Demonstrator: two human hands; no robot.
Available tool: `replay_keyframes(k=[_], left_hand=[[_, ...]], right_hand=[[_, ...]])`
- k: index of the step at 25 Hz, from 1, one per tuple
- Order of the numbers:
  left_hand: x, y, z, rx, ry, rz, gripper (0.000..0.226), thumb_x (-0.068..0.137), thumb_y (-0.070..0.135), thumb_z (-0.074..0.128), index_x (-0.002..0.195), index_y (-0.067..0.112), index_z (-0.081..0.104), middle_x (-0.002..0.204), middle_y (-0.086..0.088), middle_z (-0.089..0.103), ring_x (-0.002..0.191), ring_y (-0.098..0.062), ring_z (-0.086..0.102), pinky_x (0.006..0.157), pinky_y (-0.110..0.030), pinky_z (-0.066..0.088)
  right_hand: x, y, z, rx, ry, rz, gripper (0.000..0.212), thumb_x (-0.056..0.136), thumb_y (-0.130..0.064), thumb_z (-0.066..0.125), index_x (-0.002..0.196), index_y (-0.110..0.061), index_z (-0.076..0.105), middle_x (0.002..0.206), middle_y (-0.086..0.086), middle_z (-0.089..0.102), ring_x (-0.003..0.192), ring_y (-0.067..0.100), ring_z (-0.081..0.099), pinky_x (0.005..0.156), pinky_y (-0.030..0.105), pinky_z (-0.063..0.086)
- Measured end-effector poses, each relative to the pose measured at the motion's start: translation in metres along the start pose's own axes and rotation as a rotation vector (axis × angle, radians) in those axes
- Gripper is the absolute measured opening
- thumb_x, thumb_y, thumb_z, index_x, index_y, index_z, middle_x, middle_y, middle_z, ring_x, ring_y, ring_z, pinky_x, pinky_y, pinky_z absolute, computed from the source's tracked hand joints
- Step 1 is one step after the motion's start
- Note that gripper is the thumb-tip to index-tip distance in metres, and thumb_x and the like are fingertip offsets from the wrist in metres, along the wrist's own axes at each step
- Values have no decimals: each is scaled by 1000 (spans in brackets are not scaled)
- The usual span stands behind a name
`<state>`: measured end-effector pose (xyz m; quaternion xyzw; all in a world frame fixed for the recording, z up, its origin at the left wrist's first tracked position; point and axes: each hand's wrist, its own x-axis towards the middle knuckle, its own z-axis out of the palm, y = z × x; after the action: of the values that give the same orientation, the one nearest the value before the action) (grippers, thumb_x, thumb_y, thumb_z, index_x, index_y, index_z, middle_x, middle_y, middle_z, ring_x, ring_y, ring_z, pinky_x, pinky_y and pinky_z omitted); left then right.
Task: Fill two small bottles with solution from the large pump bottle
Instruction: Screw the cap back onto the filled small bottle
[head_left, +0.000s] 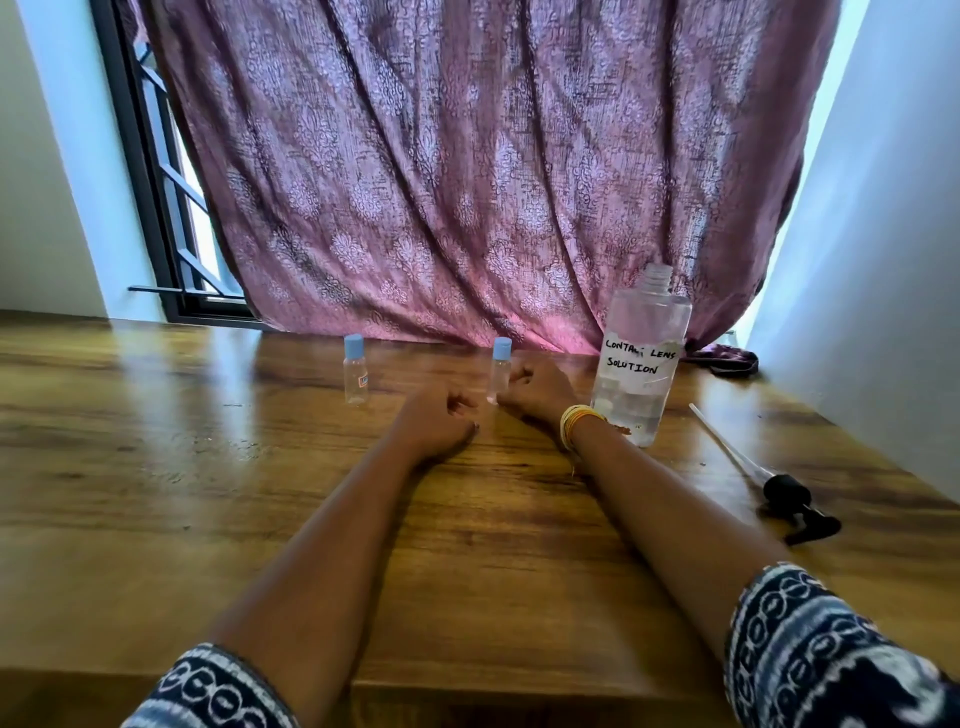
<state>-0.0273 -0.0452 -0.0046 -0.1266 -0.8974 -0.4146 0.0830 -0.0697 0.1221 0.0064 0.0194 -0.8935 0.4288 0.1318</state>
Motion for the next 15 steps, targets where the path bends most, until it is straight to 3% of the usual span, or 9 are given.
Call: replay_keyframes(k=[4, 6, 9, 12, 14, 15], left_hand=[[-2, -3, -5, -79, 46, -7, 18, 84, 8, 64, 101, 7, 72, 99, -14, 73, 90, -26, 68, 82, -35, 55], [-1, -5, -9, -48, 113, -1, 15, 83, 8, 64, 96, 6, 73, 95, -12, 74, 80, -18, 64, 74, -25, 48], [-4, -6, -14, -47, 185, -34, 14, 81, 4, 64, 91, 5, 74, 93, -11, 74, 76, -12, 58, 74, -23, 43], [-5, -10, -18, -79, 318, -132, 11, 81, 4, 59, 82, 11, 68, 94, -11, 71, 81, -17, 60, 66, -22, 40], [-4, -16, -23, -74, 514, -255, 12, 84, 9, 57, 94, 8, 63, 105, -14, 65, 90, -24, 59, 65, -26, 39], [-3, -20, -26, -64, 603, -332, 25, 85, 12, 58, 109, 4, 58, 115, -18, 60, 97, -27, 58, 70, -30, 42]], right_hand=[[-19, -4, -8, -161, -54, 87, 49, 66, -19, 81, 108, -11, 56, 97, 2, 59, 92, 21, 57, 71, 28, 44], [-42, -4, -12, -194, -103, 54, 41, 71, -19, 74, 106, -13, 51, 92, -1, 55, 89, 19, 55, 72, 30, 44], [-75, 4, -13, -331, -123, -152, 20, 84, -16, 62, 101, -9, 55, 100, 6, 55, 91, 21, 52, 76, 29, 40], [-83, -1, -13, -460, -133, -238, 23, 89, -12, 52, 110, -5, 60, 114, 15, 55, 104, 27, 53, 89, 32, 42], [-82, -5, -12, -505, -150, -252, 26, 90, -12, 49, 113, -6, 59, 119, 15, 54, 110, 29, 52, 96, 34, 41], [-82, -6, -12, -515, -158, -259, 26, 91, -13, 48, 114, -7, 58, 120, 15, 53, 110, 28, 51, 97, 34, 40]])
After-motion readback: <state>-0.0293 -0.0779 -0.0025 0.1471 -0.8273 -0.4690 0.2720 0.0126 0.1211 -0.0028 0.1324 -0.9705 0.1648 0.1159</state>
